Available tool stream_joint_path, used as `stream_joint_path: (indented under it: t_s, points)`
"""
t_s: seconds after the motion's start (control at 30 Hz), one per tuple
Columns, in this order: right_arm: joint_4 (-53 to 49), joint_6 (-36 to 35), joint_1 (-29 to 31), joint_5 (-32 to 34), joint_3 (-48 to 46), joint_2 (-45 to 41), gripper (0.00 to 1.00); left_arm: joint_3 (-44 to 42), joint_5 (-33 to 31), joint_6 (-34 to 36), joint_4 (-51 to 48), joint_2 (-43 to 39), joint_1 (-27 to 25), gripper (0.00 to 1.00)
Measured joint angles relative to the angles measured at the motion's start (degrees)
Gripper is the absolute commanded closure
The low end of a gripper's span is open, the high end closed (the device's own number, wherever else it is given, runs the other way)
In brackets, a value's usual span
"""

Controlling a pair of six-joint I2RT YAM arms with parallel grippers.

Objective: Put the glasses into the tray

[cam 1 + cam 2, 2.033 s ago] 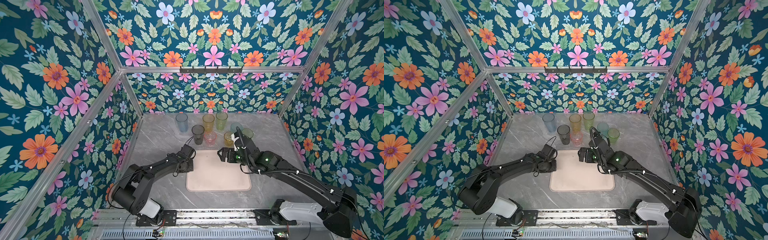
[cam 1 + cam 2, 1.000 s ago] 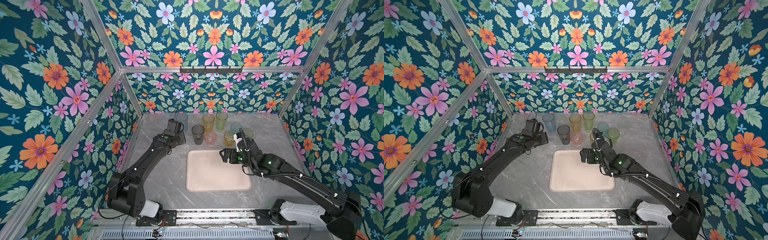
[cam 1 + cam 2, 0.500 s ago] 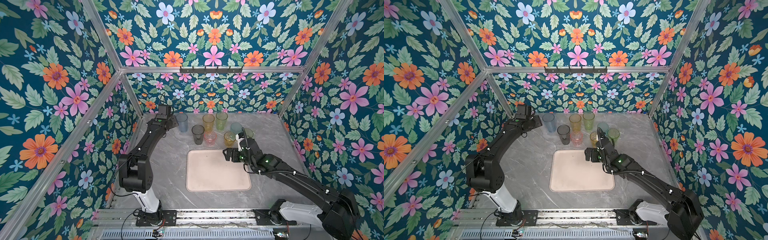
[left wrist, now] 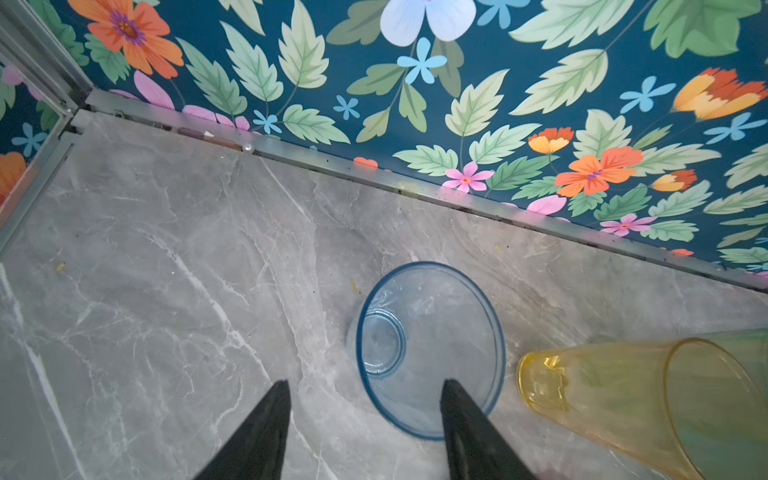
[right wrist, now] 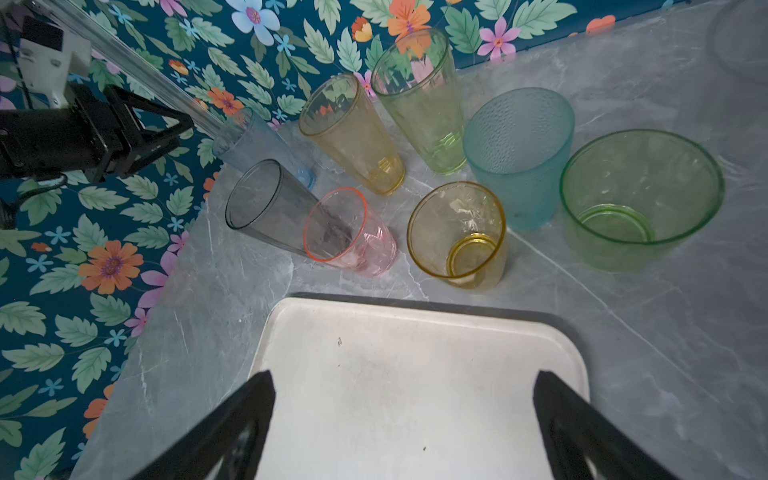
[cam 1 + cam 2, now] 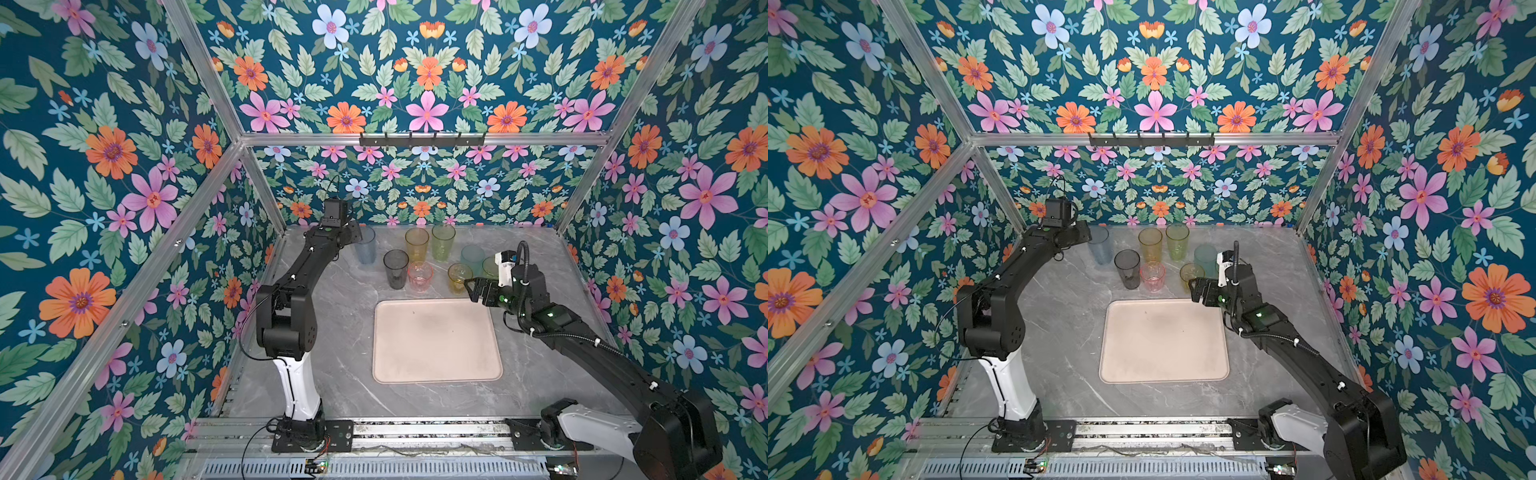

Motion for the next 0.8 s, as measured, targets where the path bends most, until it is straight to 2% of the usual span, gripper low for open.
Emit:
stream_joint_path:
  t_s: [0.3,0.53,0.8]
  points:
    - [2.1,-0.7,-1.2,-4.4,-2.0,-1.2,0.01,9.9,-0.8,0.2,-4.2,7.6,0.1,0.46]
    - [4.4,-1.5,-1.1,-5.8,-5.3,-2.0,0.02,13.2,-2.3,0.0,-7.4,10.9,0.0,0.49]
    - [8.2,-1.7,-1.1,-6.8,-8.4,-0.5,0.02,18.0,-1.6,0.8,-10.4,14.6,0.0,0.68]
